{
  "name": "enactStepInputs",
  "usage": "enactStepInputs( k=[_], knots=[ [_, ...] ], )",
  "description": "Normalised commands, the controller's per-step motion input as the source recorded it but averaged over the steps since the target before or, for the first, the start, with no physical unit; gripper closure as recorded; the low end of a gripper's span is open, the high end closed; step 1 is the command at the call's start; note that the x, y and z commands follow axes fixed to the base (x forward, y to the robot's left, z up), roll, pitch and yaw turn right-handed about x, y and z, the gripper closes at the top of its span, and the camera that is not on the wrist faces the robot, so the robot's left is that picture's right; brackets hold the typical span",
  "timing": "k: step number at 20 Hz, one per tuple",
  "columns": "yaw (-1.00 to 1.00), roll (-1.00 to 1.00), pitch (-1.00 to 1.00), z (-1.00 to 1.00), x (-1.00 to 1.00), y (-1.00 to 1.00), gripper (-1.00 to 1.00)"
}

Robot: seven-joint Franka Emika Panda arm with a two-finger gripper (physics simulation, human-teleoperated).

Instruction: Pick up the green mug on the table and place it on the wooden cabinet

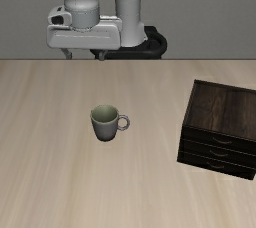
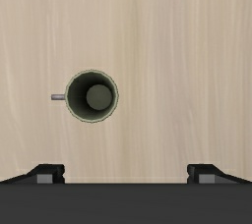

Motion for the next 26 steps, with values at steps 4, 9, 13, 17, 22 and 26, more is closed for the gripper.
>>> enactStepInputs(
  k=[4, 9, 13, 17, 22, 26],
  knots=[
    [0.0, 0.0, 0.0, 0.0, 0.5, 0.5, -1.0],
    [0.0, 0.0, 0.0, -1.0, 0.0, 0.0, -1.0],
    [0.0, 0.0, 0.0, -1.0, 0.0, 0.0, -1.0],
    [0.0, 0.0, 0.0, -1.0, 0.0, 0.0, -1.0],
    [0.0, 0.0, 0.0, -0.6, 0.0, 0.0, 1.0],
    [0.0, 0.0, 0.0, 0.0, 0.0, 0.0, 1.0]
  ],
)
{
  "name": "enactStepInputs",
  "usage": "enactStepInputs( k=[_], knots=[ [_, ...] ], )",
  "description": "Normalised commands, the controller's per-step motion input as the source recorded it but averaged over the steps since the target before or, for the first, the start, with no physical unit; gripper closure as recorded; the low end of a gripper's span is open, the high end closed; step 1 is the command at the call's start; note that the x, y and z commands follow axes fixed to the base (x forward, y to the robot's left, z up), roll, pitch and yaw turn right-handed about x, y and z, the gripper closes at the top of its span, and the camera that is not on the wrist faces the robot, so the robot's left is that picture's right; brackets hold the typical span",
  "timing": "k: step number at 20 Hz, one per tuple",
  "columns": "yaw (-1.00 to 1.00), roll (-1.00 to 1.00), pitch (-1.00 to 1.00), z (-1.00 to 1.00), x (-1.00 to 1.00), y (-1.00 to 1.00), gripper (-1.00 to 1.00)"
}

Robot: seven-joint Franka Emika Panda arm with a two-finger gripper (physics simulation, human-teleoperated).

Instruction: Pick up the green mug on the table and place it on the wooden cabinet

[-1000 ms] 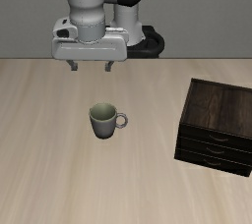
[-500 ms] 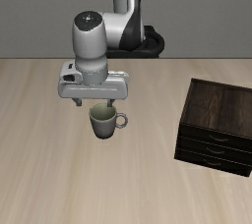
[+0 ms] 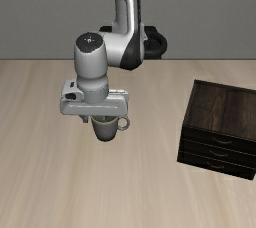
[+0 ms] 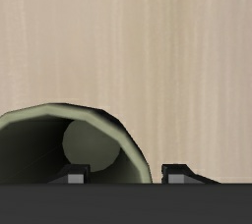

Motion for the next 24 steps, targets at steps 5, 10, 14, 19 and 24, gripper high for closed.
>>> enactStepInputs(
  k=[5, 10, 14, 19, 24],
  knots=[
    [0.0, 0.0, 0.0, 0.4, 0.0, 0.0, 1.0],
    [0.0, 0.0, 0.0, 1.0, 0.0, 0.0, 1.0],
    [0.0, 0.0, 0.0, 1.0, 0.0, 0.0, 1.0],
    [0.0, 0.0, 0.0, 1.0, 0.0, 0.0, 1.0],
    [0.0, 0.0, 0.0, 0.8, 0.0, 0.2, 1.0]
  ],
)
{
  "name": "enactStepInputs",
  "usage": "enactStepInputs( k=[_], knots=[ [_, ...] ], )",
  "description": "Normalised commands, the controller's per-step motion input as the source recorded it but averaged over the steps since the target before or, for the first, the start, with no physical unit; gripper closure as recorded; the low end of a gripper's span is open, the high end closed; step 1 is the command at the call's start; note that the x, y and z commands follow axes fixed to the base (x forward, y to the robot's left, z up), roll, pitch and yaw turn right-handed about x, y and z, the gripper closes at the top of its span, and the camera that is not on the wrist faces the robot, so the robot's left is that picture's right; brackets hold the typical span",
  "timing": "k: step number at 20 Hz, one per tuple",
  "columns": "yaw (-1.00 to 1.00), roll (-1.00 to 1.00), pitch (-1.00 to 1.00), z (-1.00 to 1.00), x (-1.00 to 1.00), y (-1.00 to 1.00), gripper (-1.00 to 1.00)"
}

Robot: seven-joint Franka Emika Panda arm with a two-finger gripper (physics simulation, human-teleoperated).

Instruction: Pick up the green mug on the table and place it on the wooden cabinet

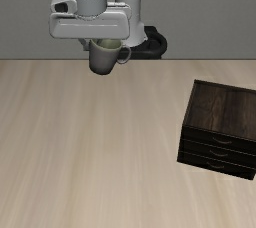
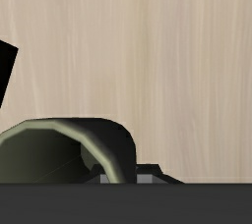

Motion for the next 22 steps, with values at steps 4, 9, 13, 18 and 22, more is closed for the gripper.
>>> enactStepInputs(
  k=[4, 9, 13, 18, 22],
  knots=[
    [0.0, 0.0, 0.0, 0.0, 0.0, 1.0, 1.0],
    [0.0, 0.0, 0.0, 0.0, 0.0, 1.0, 1.0],
    [0.0, 0.0, 0.0, 0.0, 0.0, 1.0, 1.0],
    [0.0, 0.0, 0.0, 0.0, 0.0, 1.0, 1.0],
    [0.0, 0.0, 0.0, 0.0, 0.0, 1.0, 1.0]
  ],
)
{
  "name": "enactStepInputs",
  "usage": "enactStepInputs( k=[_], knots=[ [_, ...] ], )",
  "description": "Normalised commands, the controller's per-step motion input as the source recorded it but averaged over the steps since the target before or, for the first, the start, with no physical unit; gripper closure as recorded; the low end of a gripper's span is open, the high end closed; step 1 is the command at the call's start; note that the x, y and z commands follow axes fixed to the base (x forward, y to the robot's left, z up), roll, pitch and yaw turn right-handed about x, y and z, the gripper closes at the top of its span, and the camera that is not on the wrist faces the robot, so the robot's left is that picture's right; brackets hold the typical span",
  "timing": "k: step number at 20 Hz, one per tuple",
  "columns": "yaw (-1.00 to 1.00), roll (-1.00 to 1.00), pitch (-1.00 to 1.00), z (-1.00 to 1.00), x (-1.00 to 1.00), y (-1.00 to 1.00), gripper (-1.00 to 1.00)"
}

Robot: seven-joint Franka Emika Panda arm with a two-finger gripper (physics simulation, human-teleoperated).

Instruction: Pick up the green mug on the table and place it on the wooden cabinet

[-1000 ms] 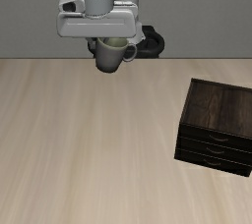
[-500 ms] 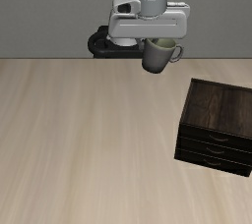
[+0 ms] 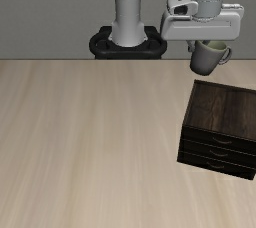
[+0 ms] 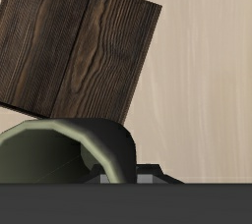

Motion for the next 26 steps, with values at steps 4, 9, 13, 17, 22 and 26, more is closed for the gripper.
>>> enactStepInputs(
  k=[4, 9, 13, 17, 22, 26],
  knots=[
    [0.0, 0.0, 0.0, 0.0, 0.25, 0.75, 1.0],
    [0.0, 0.0, 0.0, 0.0, 1.0, 0.0, 1.0],
    [0.0, 0.0, 0.0, -0.25, 0.5, 0.25, 1.0],
    [0.0, 0.0, 0.0, -1.0, 0.0, 0.0, 1.0],
    [0.0, 0.0, 0.0, 0.0, 0.0, 0.0, -1.0],
    [0.0, 0.0, 0.0, 0.0, 0.0, 0.0, -1.0]
  ],
)
